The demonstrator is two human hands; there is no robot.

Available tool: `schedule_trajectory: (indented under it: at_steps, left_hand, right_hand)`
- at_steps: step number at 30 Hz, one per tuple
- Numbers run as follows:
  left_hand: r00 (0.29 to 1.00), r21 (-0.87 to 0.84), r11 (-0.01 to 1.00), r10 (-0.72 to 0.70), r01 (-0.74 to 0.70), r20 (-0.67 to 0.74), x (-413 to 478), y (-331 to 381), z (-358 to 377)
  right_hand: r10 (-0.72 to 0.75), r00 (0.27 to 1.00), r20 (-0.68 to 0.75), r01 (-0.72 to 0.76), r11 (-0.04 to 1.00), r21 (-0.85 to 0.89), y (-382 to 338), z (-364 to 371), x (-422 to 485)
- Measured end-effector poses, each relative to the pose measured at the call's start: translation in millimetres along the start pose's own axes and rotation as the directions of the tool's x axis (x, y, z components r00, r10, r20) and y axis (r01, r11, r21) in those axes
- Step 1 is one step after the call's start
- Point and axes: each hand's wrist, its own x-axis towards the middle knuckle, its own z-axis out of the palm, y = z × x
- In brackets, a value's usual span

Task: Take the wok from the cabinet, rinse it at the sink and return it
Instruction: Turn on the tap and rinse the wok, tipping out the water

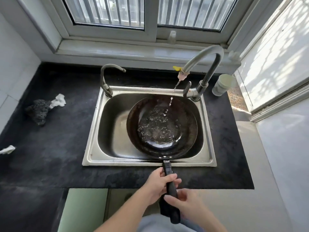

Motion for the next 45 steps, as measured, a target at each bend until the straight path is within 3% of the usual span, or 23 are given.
schedule_trajectory:
  at_steps: [3, 6, 11, 23, 28, 33, 38, 43, 45]
  left_hand:
    - [1.000, -0.004, 1.000, -0.010, 0.010, -0.011, 3.1, -1.2, -0.5]
    - [0.999, -0.013, 1.000, -0.025, 0.024, -0.031, 5.5, -2.3, -1.2]
    - [0.999, 0.007, 0.999, -0.039, 0.039, -0.012, 8.5, -1.7, -1.9]
    - [1.000, 0.062, 0.998, -0.020, 0.021, -0.012, 12.4, -4.6, -5.6]
    - [1.000, 0.165, 0.986, -0.001, 0.003, -0.016, 11.6, -0.9, -2.4]
    - [0.998, 0.044, 0.999, -0.009, 0.012, -0.065, 13.2, -2.6, 5.0]
    - [0.999, 0.042, 0.999, 0.010, -0.009, -0.035, 5.1, -3.1, -1.2]
    - [0.999, -0.274, 0.962, 0.015, -0.001, 0.048, -5.9, -2.9, -10.9]
    - [0.998, -0.272, 0.962, 0.026, -0.011, 0.052, -8.9, -4.1, -15.1]
  right_hand:
    - [0.016, 0.992, 0.126, -0.054, 0.952, 0.300, -4.9, 19.6, 2.1]
    - [0.118, 0.990, 0.081, -0.143, 0.861, 0.488, -18.9, 31.9, 4.6]
    - [0.153, 0.959, -0.238, -0.073, 0.946, 0.316, -25.9, 48.3, 11.4]
    - [-0.075, 0.911, -0.406, 0.144, 0.979, 0.142, -17.6, 52.2, 27.8]
    - [-0.158, 0.917, -0.366, 0.228, 0.962, 0.154, -5.7, 46.1, 26.7]
    - [-0.219, 0.902, -0.372, 0.272, 0.957, 0.096, 1.4, 39.8, 28.8]
    - [-0.268, 0.901, -0.341, 0.315, 0.945, 0.088, 5.4, 41.6, 25.7]
    - [-0.317, 0.915, -0.251, 0.368, 0.910, 0.190, -0.9, 39.2, 13.5]
    - [-0.341, 0.915, -0.217, 0.386, 0.895, 0.223, -1.1, 41.0, 10.6]
